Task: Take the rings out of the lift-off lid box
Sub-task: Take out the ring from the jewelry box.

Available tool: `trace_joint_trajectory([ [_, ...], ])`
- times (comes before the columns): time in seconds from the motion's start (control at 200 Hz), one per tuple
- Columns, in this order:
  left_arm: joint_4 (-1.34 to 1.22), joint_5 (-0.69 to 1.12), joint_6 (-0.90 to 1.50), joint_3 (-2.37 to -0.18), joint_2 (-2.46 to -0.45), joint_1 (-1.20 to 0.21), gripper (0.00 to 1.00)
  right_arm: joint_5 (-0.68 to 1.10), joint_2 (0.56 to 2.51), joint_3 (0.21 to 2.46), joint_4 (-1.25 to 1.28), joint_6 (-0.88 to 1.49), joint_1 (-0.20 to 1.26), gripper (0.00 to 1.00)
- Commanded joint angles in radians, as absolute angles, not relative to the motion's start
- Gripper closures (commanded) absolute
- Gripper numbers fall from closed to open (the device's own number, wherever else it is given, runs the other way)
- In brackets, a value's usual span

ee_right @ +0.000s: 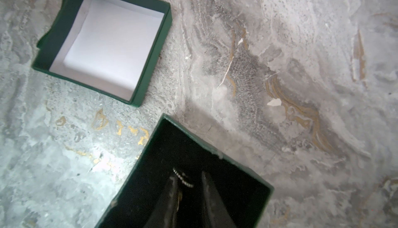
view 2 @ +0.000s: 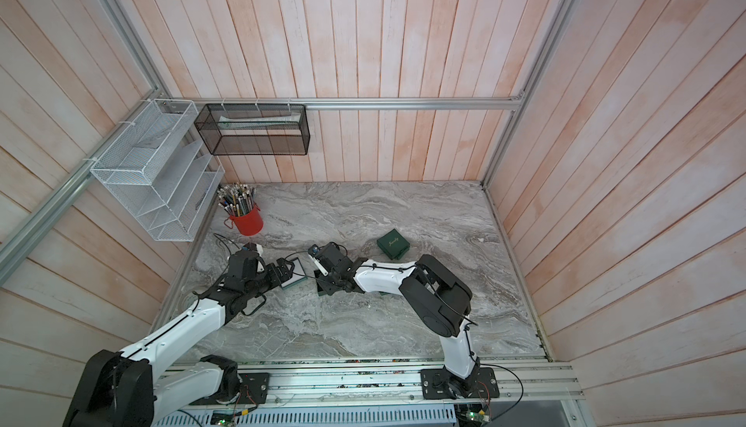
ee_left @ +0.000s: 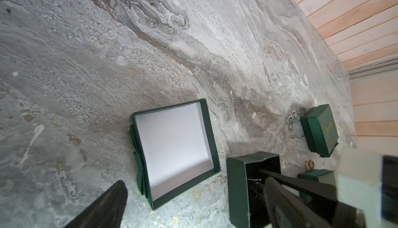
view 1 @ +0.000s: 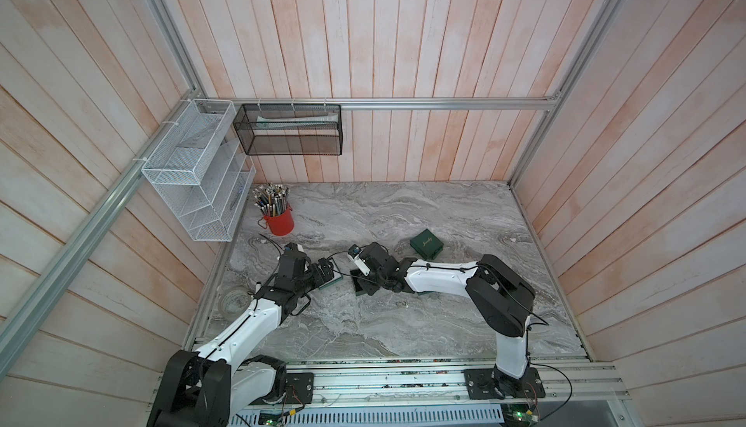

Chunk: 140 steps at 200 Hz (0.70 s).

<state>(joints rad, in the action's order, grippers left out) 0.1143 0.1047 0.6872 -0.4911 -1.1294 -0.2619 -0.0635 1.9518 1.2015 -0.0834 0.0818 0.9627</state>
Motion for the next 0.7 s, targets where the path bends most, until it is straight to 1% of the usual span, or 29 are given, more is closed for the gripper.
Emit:
trace_joint_trajectory([
  [0.0,0.097,0.123,0.672,-0.474,-1.134,-0.257,0.0,-0.09,1.964,1.195,-0.075,0.084,0.968,0.86],
  [0.145,0.088,0.131,0.672,-0.474,-1.136,-0.255,0.0,-0.09,1.952,1.194,-0.093,0.101,0.967,0.87],
  [0.295,0.09,0.139,0.67,-0.485,-1.144,-0.255,0.0,-0.128,1.936,1.197,-0.14,0.136,0.966,0.89],
  [0.38,0.077,0.151,0.677,-0.48,-1.139,-0.257,0.0,-0.145,1.924,1.196,-0.167,0.158,0.964,0.97],
  [0.485,0.054,0.165,0.691,-0.471,-1.127,-0.259,0.0,-0.124,1.898,1.177,-0.163,0.174,0.961,0.98],
  [0.625,0.03,0.176,0.711,-0.465,-1.115,-0.275,0.03,-0.1,1.87,1.172,-0.172,0.209,0.95,0.98],
  [0.695,0.017,0.175,0.722,-0.464,-1.117,-0.294,0.05,-0.088,1.856,1.171,-0.179,0.235,0.937,1.0],
])
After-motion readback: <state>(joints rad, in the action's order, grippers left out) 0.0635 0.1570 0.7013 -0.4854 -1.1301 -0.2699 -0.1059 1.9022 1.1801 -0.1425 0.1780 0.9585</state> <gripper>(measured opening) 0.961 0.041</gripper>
